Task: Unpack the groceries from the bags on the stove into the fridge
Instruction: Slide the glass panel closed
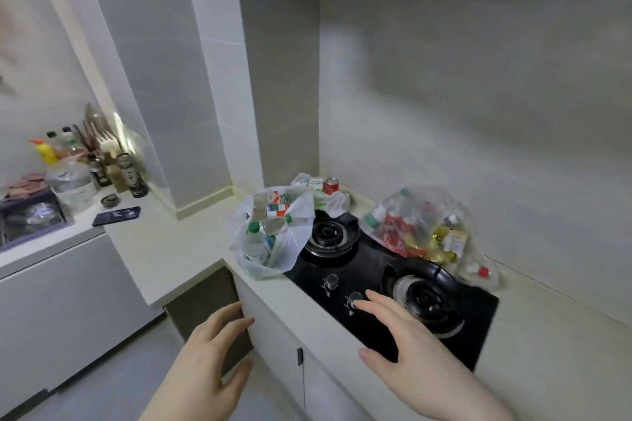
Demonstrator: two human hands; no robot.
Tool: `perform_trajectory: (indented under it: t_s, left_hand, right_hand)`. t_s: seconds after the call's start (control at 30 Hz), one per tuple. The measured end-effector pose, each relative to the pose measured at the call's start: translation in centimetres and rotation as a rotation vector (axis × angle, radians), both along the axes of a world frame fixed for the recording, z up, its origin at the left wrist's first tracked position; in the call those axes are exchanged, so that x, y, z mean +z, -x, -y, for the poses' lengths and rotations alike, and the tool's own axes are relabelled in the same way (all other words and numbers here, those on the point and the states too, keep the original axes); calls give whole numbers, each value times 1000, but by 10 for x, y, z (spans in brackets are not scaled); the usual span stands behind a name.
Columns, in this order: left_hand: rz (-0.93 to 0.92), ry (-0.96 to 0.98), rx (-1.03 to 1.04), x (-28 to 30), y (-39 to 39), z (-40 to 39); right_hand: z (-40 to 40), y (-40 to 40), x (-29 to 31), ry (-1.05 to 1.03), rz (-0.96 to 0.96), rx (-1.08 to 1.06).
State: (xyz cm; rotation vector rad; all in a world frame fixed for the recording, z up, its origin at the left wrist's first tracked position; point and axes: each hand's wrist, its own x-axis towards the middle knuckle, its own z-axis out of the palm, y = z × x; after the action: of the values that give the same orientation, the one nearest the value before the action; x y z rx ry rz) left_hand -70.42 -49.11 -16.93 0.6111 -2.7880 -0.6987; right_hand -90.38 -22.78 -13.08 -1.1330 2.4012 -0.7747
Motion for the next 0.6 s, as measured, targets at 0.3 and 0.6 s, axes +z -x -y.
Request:
perform_trajectory:
  t_s: [0.3,0.6]
  left_hand:
    - [-18,-47,15,-9,37,112]
    - [94,-71,-180,-19,105,218]
  right_hand:
    - [115,24,-12,-25,32,-8]
    - [203,40,-33,-80,70,-100]
